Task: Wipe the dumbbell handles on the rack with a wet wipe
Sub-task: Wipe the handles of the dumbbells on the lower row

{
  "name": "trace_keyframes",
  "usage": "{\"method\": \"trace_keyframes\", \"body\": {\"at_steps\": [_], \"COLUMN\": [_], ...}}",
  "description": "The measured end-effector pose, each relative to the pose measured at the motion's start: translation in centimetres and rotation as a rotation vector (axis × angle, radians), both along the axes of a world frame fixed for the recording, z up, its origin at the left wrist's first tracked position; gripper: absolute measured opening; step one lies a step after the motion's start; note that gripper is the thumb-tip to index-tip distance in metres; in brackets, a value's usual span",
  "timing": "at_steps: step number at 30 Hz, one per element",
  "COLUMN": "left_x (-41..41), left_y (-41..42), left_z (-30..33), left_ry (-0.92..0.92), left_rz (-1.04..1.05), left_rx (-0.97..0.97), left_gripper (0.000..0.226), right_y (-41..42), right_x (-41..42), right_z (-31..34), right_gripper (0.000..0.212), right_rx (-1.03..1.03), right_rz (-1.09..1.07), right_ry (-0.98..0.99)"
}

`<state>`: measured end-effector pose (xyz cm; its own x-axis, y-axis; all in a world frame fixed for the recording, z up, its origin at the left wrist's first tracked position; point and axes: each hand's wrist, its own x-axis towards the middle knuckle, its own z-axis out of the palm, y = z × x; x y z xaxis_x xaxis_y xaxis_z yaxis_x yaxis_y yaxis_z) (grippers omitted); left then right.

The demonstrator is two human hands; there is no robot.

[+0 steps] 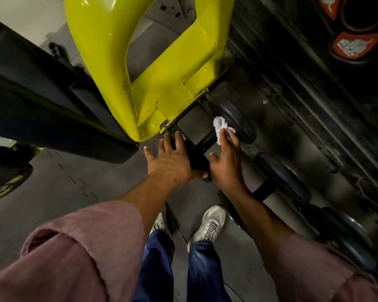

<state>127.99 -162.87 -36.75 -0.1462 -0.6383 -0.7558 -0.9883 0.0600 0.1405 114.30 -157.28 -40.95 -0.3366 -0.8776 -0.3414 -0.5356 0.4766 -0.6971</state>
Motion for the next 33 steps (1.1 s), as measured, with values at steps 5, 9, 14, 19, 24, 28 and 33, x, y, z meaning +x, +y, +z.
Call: {"method": "trace_keyframes", "body": {"at_steps": [5,9,14,19,24,28,33], "left_x": [-0.1,-0.2,-0.1,0.0,-0.1,-0.1,0.0], "left_y": [-0.1,-0.1,-0.1,-0.1,-0.1,0.0,0.0], "left_z": [0.3,0.5,0.5,0.4,0.5,0.3,0.2], "left_ry": [-0.008,-0.012,-0.003,0.002,0.004,0.007,0.012], "left_rz": [-0.005,-0.011,-0.017,-0.003,-0.009,0.005,0.009], "left_rx": [0.014,0.027,0.021,0.021,0.026,0.015,0.009], "left_gripper": [0.143,0.140,0.139,0.140,0.139,0.141,0.141], "right_y": [-0.6,-0.9,-2.0,-1.2,-2.4,-1.9,-1.4], "right_x": [0.4,-0.3,-1.4,-0.8,-1.6,-0.6,-0.7], "right_z": [-0.8,-1.2,-2.7,-3.0,-3.1,-3.6,-3.6], "right_gripper": [0.075,0.065,0.060,0.030,0.052,0.036,0.018], "right_rx": [0.064,0.149,0.241,0.445,0.293,0.351,0.476], "right_rz": [-0.251,-0.517,-0.581,-0.349,-0.613,-0.527,-0.300], "right_ry": [-0.373,-0.656,-0.758,-0.616,-0.751,-0.654,-0.489]}}
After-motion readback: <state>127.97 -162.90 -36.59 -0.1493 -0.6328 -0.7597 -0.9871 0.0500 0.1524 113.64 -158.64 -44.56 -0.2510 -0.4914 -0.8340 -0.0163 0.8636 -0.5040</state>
